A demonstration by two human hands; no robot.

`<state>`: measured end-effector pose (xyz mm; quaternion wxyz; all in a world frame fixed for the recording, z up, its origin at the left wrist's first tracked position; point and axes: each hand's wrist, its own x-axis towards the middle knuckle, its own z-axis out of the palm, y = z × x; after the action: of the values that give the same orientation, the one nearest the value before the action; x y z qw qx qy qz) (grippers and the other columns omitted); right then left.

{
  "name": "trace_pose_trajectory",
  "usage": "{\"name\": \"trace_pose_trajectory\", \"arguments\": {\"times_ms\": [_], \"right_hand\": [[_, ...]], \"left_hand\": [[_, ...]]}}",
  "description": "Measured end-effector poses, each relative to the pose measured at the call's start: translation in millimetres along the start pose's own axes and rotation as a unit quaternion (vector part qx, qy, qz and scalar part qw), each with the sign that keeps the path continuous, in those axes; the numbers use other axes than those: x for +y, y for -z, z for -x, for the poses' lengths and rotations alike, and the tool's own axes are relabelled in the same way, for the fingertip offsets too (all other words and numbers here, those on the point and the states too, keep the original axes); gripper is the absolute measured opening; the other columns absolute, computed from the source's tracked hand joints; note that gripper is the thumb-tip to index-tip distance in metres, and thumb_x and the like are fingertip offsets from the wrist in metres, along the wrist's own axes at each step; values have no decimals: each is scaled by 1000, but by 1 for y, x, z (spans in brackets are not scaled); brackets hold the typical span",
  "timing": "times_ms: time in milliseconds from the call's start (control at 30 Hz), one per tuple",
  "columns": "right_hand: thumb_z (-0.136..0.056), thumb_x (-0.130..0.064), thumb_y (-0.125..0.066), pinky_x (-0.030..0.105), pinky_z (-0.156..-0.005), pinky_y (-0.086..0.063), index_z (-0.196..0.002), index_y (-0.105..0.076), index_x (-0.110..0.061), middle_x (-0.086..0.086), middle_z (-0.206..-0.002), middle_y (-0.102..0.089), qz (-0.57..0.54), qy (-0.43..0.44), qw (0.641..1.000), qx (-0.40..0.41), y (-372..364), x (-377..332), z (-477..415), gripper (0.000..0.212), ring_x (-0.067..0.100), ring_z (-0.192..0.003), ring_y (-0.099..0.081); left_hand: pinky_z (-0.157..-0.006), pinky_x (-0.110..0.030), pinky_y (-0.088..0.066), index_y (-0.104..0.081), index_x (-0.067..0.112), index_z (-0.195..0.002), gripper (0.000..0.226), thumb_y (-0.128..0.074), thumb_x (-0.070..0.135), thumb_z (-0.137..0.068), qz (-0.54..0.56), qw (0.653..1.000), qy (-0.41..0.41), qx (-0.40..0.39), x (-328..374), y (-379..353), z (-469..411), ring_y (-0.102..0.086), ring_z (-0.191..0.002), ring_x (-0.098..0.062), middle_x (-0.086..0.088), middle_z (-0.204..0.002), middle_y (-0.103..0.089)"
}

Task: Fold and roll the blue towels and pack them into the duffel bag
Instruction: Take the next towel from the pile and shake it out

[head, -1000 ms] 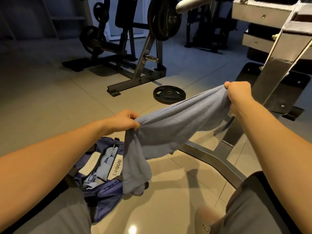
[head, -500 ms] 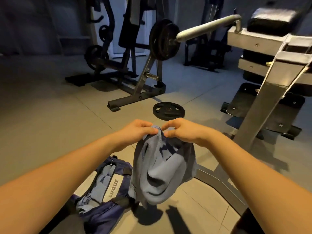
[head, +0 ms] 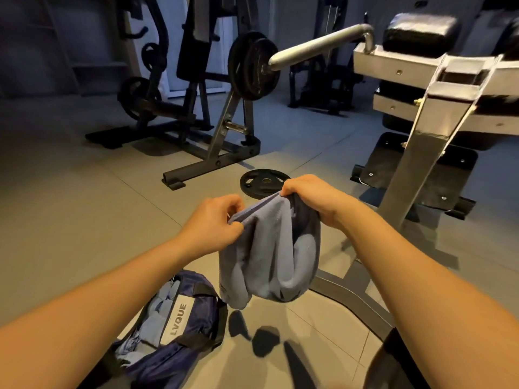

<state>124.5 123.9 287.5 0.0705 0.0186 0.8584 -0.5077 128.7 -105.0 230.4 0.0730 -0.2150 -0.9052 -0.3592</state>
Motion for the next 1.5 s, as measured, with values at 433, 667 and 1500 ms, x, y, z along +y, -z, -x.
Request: {"name": "trace_pose_trajectory", "arguments": {"times_ms": [433, 667, 1500], "right_hand": [[-85, -27, -58, 39, -74, -43, -77, -61, -13, 12, -86, -62, -72, -60, 983, 157, 49, 20, 11, 17, 25, -82, -57], [-66, -22, -60, 40, -73, -48, -80, -59, -11, 9, -80, -60, -269, -83, 926, 252, 73, 21, 17, 18, 25, -75, -59], [-88, -16, -75, 28, -62, -55, -96, -74, -7, 13, -104, -69, -80, -131, 986, 69, 29, 34, 6, 12, 22, -81, -68]], "left_hand": [[-60, -25, -44, -62, 9, -73, 17, -55, -2, -83, 89, 972, 173, -132, -29, -4, 2, -55, -63, -14, -6, -63, -59], [-65, -37, -32, -41, 18, -52, 32, -52, 2, -78, 106, 960, 217, -138, -23, -12, 10, -33, -64, -21, -6, -60, -35], [-71, -32, -53, -73, -1, -100, 28, -76, 25, -89, 332, 892, 302, -53, 0, 14, -2, -61, -80, -23, -13, -91, -70]]}}
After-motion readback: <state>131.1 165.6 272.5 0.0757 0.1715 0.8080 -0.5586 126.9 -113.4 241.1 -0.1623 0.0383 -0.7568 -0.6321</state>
